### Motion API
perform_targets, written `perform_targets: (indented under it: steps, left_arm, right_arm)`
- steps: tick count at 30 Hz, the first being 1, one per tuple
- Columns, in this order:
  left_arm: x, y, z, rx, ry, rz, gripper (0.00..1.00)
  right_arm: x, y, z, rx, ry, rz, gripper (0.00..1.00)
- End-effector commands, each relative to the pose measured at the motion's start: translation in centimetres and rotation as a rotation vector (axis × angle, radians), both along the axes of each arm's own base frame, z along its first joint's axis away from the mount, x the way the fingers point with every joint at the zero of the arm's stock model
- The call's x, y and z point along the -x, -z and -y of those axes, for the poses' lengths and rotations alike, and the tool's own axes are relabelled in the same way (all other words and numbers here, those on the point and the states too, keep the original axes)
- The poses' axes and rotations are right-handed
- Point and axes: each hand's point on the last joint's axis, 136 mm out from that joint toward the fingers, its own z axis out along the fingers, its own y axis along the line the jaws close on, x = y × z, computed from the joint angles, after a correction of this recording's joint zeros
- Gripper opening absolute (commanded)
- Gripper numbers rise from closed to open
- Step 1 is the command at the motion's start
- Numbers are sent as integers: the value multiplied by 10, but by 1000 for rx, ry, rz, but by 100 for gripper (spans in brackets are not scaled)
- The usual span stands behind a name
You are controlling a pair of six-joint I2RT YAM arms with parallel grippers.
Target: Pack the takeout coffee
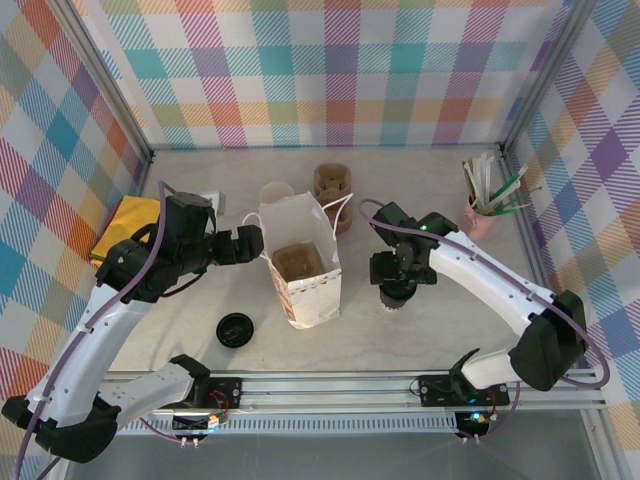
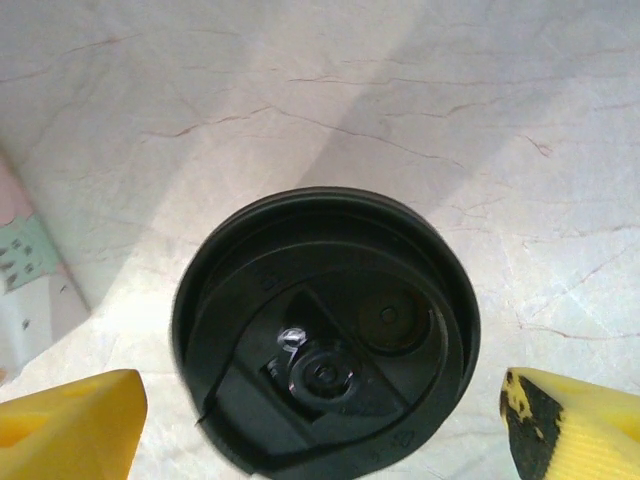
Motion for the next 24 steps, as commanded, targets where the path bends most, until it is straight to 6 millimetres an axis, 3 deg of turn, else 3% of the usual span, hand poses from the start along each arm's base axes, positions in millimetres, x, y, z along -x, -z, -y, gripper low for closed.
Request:
perform_targets:
  steps: [1, 5, 10, 24]
  left_arm:
    - [4, -3, 3, -6, 48, 27, 100]
    - [9, -4, 6, 10, 77, 38, 100]
    - [12, -5, 9, 29, 97, 38, 100]
    - [18, -4, 12, 53, 123, 42, 100]
  right_arm:
    - [10, -14, -5, -33, -203, -15, 91]
    - [20, -12, -11, -48, -342, -64, 91]
    - [19, -10, -10, -26, -412, -74, 91]
    - [0, 1, 5, -11, -336, -93, 88]
